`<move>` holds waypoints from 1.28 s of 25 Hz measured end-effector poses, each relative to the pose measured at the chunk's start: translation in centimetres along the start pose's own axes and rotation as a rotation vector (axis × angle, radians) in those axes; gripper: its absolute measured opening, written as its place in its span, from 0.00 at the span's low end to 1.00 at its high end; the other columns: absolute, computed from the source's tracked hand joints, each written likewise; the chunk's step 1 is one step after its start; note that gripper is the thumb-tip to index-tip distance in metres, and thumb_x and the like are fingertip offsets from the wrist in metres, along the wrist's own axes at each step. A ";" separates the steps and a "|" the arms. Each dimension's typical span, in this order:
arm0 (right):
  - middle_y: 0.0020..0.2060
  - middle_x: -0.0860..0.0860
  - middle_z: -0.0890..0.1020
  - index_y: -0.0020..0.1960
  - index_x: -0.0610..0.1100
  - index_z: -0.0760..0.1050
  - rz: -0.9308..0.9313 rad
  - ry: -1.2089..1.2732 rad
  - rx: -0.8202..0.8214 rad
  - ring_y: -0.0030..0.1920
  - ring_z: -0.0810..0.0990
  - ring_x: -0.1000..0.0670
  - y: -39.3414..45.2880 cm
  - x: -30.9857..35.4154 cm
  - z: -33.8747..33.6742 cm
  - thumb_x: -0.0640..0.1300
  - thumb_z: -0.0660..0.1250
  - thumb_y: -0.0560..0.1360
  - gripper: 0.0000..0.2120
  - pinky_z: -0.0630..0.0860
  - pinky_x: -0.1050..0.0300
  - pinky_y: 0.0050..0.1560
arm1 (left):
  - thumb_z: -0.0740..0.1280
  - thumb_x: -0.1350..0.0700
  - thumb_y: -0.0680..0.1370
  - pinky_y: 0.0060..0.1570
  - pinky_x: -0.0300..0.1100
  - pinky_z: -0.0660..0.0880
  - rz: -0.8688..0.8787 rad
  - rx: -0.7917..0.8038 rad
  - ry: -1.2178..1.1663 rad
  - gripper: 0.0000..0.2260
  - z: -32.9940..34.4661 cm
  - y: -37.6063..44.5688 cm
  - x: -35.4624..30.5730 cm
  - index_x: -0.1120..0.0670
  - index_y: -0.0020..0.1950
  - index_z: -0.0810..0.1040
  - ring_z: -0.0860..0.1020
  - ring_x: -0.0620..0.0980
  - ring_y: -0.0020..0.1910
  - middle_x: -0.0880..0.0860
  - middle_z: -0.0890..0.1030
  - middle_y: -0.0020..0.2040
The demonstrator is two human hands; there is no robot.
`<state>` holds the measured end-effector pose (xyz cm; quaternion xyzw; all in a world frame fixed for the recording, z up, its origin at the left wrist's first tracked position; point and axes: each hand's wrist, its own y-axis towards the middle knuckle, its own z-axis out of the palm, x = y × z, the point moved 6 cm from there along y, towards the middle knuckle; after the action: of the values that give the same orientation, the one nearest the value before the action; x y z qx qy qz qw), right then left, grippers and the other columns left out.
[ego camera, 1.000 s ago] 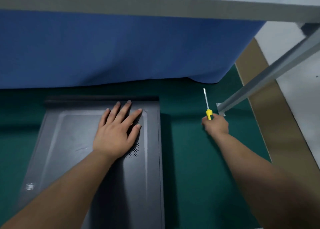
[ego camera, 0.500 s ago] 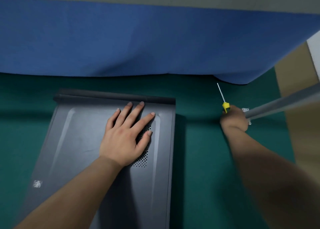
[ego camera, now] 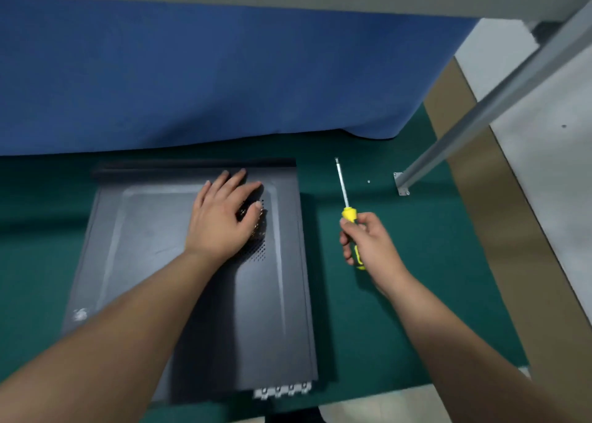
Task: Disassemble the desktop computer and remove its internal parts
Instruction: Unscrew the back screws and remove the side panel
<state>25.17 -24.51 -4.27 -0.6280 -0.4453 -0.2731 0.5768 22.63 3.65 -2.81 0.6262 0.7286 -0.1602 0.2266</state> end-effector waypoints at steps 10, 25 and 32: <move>0.37 0.50 0.82 0.49 0.43 0.80 0.025 0.002 0.314 0.36 0.82 0.50 -26.3 -7.6 18.8 0.46 0.66 0.83 0.08 0.82 0.50 0.43 | 0.68 0.57 0.83 0.44 0.41 0.82 -0.591 -0.008 -1.443 0.07 -6.4 -23.3 3.8 0.56 0.59 0.80 0.86 0.55 0.48 0.58 0.87 0.49; 0.47 0.50 0.87 0.55 0.47 0.77 0.126 -0.288 0.380 0.51 0.84 0.46 -32.4 -16.6 23.9 0.49 0.63 0.84 0.07 0.78 0.48 0.56 | 0.68 0.58 0.83 0.41 0.48 0.83 -0.975 0.109 -1.314 0.05 -3.5 -34.4 9.2 0.54 0.58 0.78 0.87 0.52 0.47 0.56 0.88 0.48; 0.46 0.50 0.86 0.54 0.46 0.77 0.113 -0.283 0.390 0.52 0.84 0.45 -32.0 -16.3 24.9 0.47 0.63 0.83 0.07 0.76 0.49 0.58 | 0.71 0.57 0.81 0.43 0.47 0.81 -1.002 0.072 -1.318 0.07 -3.7 -34.1 9.6 0.54 0.59 0.79 0.87 0.51 0.49 0.54 0.88 0.50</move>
<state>-14.46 -6.38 -7.42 -0.5609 -0.5300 -0.0586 0.6334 -12.57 8.04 -6.46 0.0119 0.6334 -0.5995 0.4891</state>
